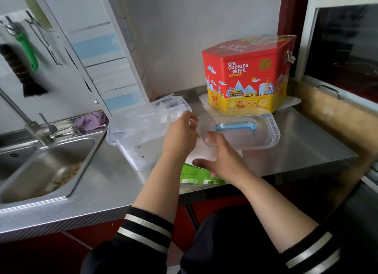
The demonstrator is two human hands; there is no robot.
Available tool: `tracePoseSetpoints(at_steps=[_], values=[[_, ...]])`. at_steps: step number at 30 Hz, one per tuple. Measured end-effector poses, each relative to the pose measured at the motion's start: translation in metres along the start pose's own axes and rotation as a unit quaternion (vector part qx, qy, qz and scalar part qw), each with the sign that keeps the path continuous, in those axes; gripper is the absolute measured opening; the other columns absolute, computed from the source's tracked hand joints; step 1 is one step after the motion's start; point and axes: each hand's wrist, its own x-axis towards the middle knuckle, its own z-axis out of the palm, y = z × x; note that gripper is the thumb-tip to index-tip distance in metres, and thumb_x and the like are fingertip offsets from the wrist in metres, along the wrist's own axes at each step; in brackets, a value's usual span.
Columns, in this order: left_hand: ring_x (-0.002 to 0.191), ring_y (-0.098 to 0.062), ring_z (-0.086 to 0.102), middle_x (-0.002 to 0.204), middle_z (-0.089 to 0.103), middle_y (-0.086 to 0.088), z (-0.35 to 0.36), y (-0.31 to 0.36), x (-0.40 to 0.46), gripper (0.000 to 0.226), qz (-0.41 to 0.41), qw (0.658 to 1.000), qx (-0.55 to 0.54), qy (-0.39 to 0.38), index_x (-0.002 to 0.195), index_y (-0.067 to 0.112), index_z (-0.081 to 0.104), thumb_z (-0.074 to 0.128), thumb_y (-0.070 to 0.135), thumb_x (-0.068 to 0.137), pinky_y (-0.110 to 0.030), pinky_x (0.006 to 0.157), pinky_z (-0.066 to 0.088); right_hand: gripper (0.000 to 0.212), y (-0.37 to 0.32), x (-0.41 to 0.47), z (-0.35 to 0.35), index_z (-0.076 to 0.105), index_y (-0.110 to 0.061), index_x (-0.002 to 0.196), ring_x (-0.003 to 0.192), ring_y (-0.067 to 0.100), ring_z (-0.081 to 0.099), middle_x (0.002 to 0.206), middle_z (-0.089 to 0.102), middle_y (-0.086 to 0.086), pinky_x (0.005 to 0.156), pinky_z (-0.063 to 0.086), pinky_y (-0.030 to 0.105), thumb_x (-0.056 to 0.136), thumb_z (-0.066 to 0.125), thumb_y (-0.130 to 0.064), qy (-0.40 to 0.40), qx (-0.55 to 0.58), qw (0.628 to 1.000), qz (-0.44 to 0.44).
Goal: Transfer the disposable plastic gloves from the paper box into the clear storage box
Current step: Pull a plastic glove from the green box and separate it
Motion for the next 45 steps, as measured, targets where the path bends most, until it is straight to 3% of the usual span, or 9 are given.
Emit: tracePoseSetpoints(at_steps=[9,14,17,21,26,32,35,39,45], values=[[0.086,-0.028,0.064,0.088,0.072,-0.003,-0.049,0.038,0.015,0.026,0.177,0.971,0.144,0.068,0.106,0.025,0.068,0.047,0.015,0.096,-0.036,0.071,0.052,0.101,-0.004,-0.006,0.003,0.016,-0.03,0.149,0.13,0.021,0.045,0.147,0.041,-0.004,0.099,0.038,0.033,0.072,0.075,-0.056,0.02,-0.166,0.985,-0.032],[0.051,-0.001,0.051,0.076,0.069,0.009,-0.119,0.071,0.02,0.026,0.231,0.962,0.065,0.133,0.112,0.026,0.065,0.044,0.015,0.1,-0.023,0.054,0.038,0.095,-0.003,-0.006,0.004,0.023,-0.021,0.145,0.122,0.022,0.05,0.136,0.051,0.0,0.093,0.04,0.032,0.072,0.076,-0.053,0.022,-0.175,0.984,-0.03],[0.037,-0.003,0.043,0.078,0.07,0.006,-0.141,0.071,0.031,0.026,0.24,0.963,-0.022,0.119,0.115,0.02,0.058,0.04,0.009,0.1,-0.019,0.04,0.037,0.099,-0.003,-0.005,0.004,0.019,-0.026,0.148,0.123,0.02,0.05,0.133,0.052,-0.003,0.095,0.039,0.031,0.071,0.076,-0.052,0.016,-0.159,0.987,-0.018],[0.037,-0.015,0.045,0.078,0.066,0.001,-0.149,0.047,0.052,0.021,0.198,0.956,-0.116,0.182,0.1,0.019,0.039,0.032,-0.001,0.095,-0.019,0.038,0.033,0.102,-0.001,-0.004,0.004,0.017,-0.031,0.149,0.127,0.017,0.046,0.137,0.05,-0.006,0.101,0.038,0.031,0.069,0.076,-0.055,0.011,-0.158,0.987,0.001],[0.051,-0.02,0.052,0.075,0.058,-0.004,-0.149,-0.003,0.078,0.037,0.064,0.97,-0.115,0.206,0.096,0.02,0.042,0.026,-0.011,0.083,-0.017,0.038,0.033,0.104,0.002,-0.003,0.006,0.02,-0.033,0.148,0.123,0.016,0.049,0.132,0.054,-0.008,0.1,0.042,0.033,0.066,0.078,-0.057,0.029,-0.151,0.988,0.001],[0.082,-0.035,0.064,0.094,0.068,-0.014,-0.14,-0.079,0.106,0.03,-0.113,0.976,-0.066,0.174,0.089,0.025,0.043,0.035,-0.002,0.081,-0.043,0.067,0.052,0.103,0.002,-0.002,0.007,0.017,-0.032,0.148,0.118,0.014,0.049,0.127,0.052,-0.013,0.096,0.042,0.032,0.069,0.077,-0.058,0.026,-0.156,0.987,-0.007],[0.094,-0.039,0.061,0.107,0.064,-0.019,-0.132,-0.108,0.113,0.025,-0.163,0.975,-0.017,0.147,0.095,0.027,0.043,0.042,0.005,0.082,-0.046,0.079,0.051,0.101,0.001,-0.003,0.007,0.017,-0.032,0.148,0.118,0.012,0.048,0.128,0.051,-0.014,0.095,0.042,0.03,0.07,0.075,-0.058,0.025,-0.162,0.986,-0.012],[0.112,-0.037,0.055,0.121,0.057,-0.021,-0.125,-0.103,0.1,0.02,-0.194,0.97,0.084,0.12,0.115,0.005,0.045,0.042,0.013,0.097,-0.039,0.089,0.043,0.099,0.002,-0.002,0.007,0.017,-0.032,0.149,0.117,0.011,0.047,0.127,0.049,-0.015,0.092,0.04,0.027,0.072,0.074,-0.058,0.028,-0.168,0.985,-0.021],[0.126,-0.039,0.041,0.134,0.048,-0.02,-0.128,-0.1,0.086,0.048,-0.203,0.939,0.261,0.093,0.131,0.005,0.044,0.043,0.042,0.099,-0.046,0.093,0.04,0.098,0.002,-0.002,0.008,0.02,-0.032,0.148,0.117,0.01,0.047,0.126,0.051,-0.016,0.091,0.039,0.027,0.071,0.073,-0.06,0.032,-0.152,0.988,-0.017]])
